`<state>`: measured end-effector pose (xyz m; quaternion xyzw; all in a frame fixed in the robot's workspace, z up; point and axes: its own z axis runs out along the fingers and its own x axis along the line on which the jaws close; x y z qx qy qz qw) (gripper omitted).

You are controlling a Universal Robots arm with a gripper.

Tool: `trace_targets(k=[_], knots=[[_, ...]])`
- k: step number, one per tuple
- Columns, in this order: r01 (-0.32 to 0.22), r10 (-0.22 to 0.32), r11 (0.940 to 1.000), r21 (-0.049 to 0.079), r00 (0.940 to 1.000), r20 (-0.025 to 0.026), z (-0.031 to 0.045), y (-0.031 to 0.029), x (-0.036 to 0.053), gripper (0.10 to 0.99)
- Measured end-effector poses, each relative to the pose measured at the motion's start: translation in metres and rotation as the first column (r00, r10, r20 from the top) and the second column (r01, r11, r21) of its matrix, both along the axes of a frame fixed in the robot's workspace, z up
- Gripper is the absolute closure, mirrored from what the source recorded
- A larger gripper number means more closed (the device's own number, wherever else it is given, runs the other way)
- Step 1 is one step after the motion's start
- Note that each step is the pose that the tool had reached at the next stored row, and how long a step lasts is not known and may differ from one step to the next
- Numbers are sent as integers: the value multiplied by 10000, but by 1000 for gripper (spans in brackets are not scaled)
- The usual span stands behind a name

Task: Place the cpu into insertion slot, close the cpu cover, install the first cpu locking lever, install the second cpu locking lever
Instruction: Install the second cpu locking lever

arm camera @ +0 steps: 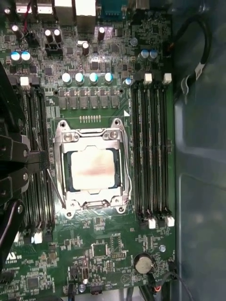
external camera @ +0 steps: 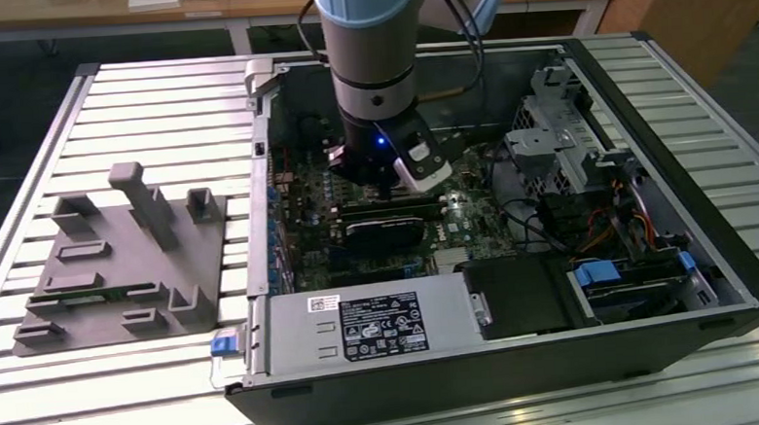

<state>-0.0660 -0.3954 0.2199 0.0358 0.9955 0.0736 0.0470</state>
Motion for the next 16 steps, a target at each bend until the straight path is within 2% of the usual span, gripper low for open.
trace_targets(k=[4, 9, 14, 16], knots=[[-2, 2, 9996, 294, 10000, 0, -19, -29, -62, 980], [-3, 3, 9983, 577, 10000, 1, -49, -70, -117, 980], [-3, 3, 9955, 951, 10000, -1, -75, -93, -158, 980], [0, 0, 9946, 1034, 10000, 1, -100, -92, -159, 980]])
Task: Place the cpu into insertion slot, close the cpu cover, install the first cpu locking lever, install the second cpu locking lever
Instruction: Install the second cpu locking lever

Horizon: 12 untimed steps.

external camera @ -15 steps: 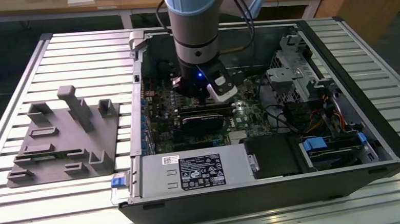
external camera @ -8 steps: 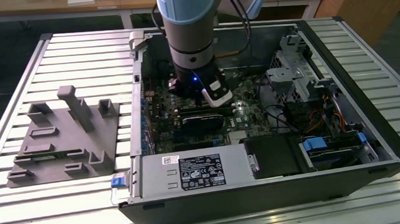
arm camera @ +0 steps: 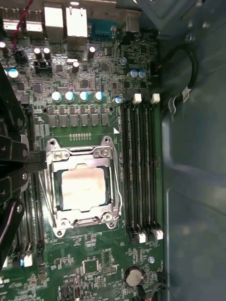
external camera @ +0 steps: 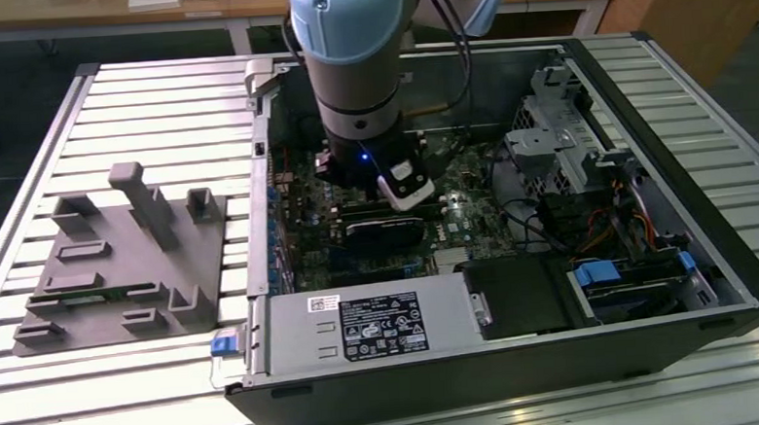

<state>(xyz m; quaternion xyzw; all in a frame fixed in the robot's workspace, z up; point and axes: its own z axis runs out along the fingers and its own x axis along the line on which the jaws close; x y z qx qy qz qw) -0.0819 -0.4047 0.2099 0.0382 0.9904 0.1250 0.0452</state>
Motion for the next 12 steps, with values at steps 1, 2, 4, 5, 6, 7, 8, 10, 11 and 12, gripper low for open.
trace_targets(k=[1, 2, 4, 5, 6, 7, 8, 10, 11, 12], knots=[[0, 0, 10000, 18, 10000, 0, -16, 0, 0, 980], [-1, 1, 10000, 29, 10000, -1, -32, -1, 0, 980], [-1, 1, 10000, 72, 10000, -1, -53, -2, -5, 980], [-1, 1, 9999, 105, 10000, -2, -62, -2, -10, 980], [-1, 1, 9999, 141, 10000, -2, -69, -2, -15, 980], [-1, 1, 9998, 177, 10000, -1, -77, -2, -21, 980], [-1, 1, 9998, 218, 10000, -1, -84, -2, -26, 980], [-3, 3, 9996, 274, 10000, 0, -101, -2, -31, 980], [-2, 2, 9996, 291, 10000, -1, -107, -7, -32, 980], [0, 1, 9995, 308, 10000, -1, -110, -19, -33, 980]])
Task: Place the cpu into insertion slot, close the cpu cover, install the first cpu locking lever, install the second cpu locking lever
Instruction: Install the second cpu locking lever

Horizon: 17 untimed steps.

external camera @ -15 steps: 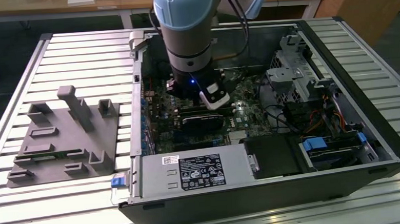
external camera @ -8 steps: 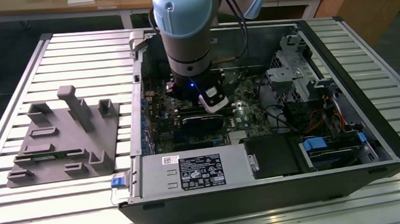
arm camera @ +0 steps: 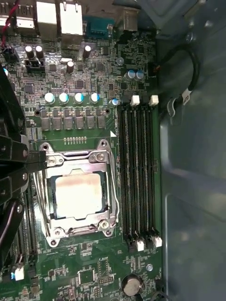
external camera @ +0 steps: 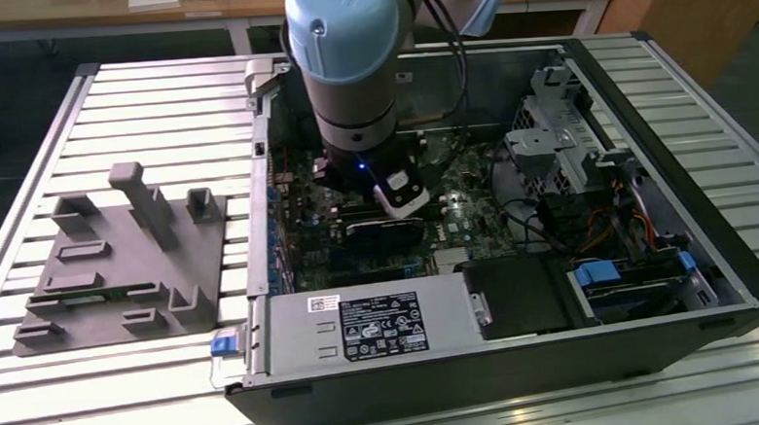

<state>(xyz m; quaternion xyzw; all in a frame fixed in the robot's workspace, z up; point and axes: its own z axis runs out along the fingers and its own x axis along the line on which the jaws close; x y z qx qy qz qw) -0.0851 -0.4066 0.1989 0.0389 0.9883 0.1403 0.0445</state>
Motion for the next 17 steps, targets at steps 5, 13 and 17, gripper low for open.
trace_targets(k=[5, 13, 17], knots=[[1, -1, 9999, 119, 10000, 0, -6, -77, -5, 980], [-1, 1, 9991, 432, 10000, 0, -58, -85, -78, 980], [-1, 1, 9981, 621, 10000, 0, -68, -85, -111, 980]])
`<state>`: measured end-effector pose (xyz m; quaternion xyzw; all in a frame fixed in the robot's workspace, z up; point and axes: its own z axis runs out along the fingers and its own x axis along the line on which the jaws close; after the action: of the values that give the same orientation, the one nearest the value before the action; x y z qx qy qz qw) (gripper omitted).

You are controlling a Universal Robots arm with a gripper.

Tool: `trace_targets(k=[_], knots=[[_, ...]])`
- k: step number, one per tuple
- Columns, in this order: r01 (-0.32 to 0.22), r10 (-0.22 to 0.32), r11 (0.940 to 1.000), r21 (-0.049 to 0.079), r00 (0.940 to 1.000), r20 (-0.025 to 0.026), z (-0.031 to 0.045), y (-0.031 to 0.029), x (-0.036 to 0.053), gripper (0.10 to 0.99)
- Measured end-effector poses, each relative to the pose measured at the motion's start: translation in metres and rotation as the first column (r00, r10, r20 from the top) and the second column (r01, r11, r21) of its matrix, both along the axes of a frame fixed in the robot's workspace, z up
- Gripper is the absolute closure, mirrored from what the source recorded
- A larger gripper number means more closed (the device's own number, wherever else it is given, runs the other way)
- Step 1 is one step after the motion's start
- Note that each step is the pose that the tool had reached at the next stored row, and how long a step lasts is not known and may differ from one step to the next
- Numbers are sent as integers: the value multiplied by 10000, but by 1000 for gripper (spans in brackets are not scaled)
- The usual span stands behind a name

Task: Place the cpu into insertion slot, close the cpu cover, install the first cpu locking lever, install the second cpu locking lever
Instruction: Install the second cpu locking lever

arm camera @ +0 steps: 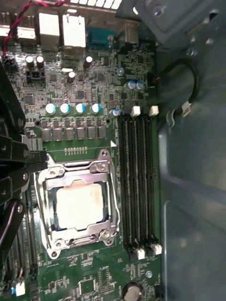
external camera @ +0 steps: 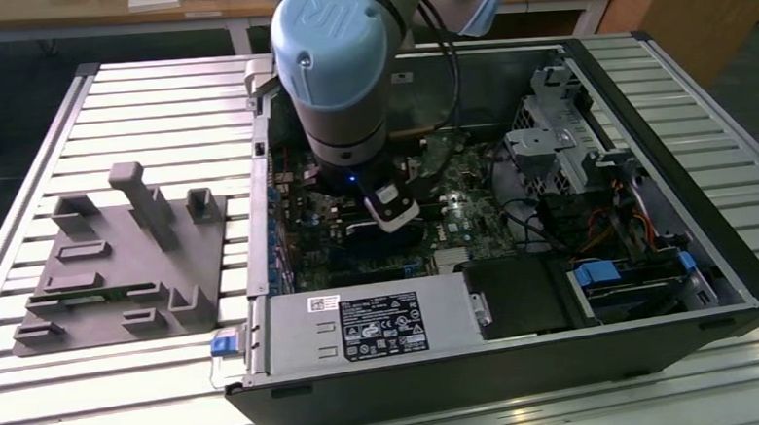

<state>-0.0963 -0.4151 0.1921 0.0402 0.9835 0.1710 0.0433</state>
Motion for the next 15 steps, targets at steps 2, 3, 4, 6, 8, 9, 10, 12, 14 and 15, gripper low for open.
trace_targets(k=[2, 3, 4, 6, 8, 9, 10, 12, 14, 15], knots=[[-1, 1, 9999, 167, 10000, -1, -4, 0, -13, 980], [-1, 1, 9997, 256, 10000, 0, -7, 0, -18, 980], [0, 0, 9994, 336, 10000, -1, -11, 0, -22, 980], [0, 0, 9988, 480, 10000, 4, -22, 2, -27, 980], [0, 0, 9983, 578, 10000, 2, -30, 1, -31, 980], [0, -1, 9981, 616, 10000, 1, -33, 0, -32, 980], [1, -1, 9980, 629, 10000, 1, -33, 1, -32, 980], [1, -1, 9980, 629, 10000, 0, -29, 0, -32, 980], [1, -1, 9980, 627, 10000, -1, 12, 0, -32, 980], [1, -1, 9980, 630, 10000, 1, 44, 0, -32, 980]])
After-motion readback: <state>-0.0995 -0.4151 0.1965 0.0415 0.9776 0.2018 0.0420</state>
